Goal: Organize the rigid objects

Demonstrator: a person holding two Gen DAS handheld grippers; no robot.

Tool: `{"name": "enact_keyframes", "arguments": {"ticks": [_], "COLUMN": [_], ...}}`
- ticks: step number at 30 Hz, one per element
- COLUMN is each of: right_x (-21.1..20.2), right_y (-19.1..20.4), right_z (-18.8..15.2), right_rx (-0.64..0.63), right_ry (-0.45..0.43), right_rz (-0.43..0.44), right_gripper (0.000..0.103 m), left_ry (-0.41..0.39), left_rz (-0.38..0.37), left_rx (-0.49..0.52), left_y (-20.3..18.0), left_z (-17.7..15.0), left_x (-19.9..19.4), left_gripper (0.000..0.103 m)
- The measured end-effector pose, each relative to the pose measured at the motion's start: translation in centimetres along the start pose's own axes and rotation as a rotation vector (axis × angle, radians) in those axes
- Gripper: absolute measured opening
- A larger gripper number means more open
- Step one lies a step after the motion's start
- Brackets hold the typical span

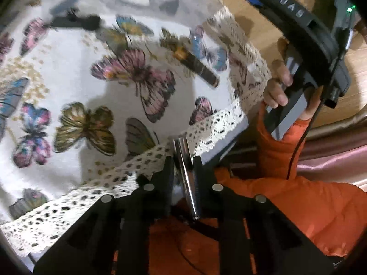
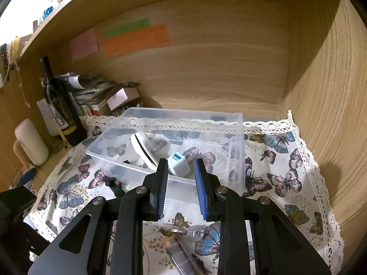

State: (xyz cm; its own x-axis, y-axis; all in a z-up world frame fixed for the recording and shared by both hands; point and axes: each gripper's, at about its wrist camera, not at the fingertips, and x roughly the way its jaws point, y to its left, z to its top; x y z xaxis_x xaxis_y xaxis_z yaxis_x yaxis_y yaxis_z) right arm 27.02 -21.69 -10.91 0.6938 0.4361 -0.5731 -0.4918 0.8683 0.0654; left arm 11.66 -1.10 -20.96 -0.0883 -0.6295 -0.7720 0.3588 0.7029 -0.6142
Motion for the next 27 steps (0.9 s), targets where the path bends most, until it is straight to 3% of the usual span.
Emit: {"name": "enact_keyframes", "arguments": {"ticks": [8,13,19,23,26,27], "right_x": [0.0,-0.1,0.2,1.0,1.4,1.5], "right_y": [-0.5,-1.0,-1.2,-1.1,-1.3,-1.2], "right_z": [-1.7,-3.9,-6.5,-8.1,-9.1,-9.4], "right_rx": [-0.021,-0.04,-0.079,-0.096,-0.082,-0.084], "right_ry": [0.037,0.101,0.177,0.241,0.281,0.294], "right_rz": [-0.008,-0.003,0.015,0.025,0.069,0.074], "right_gripper": [0.022,0.023,0.036,0.036,0.037,0.037], "left_ry": [0.028,-0.013,-0.14,-0.183,-0.185,-0.183], "left_rz": [0.071,0.073,0.286,0.41,0.401,0.399], "left_rx": [0.065,-0.003,-0.023,-0.001,0.028,0.042], "left_y": [-1.7,-0.5,0.9,1.4,1.2,1.1], "left_z": [1.1,2.6,4.4,5.2,5.2,5.0], "left_x": [1.2,0.7,-1.9,-2.4,-2.5,-2.5], "left_gripper": [0.018,0.015,0.015,0.015,0.016,0.022]}}
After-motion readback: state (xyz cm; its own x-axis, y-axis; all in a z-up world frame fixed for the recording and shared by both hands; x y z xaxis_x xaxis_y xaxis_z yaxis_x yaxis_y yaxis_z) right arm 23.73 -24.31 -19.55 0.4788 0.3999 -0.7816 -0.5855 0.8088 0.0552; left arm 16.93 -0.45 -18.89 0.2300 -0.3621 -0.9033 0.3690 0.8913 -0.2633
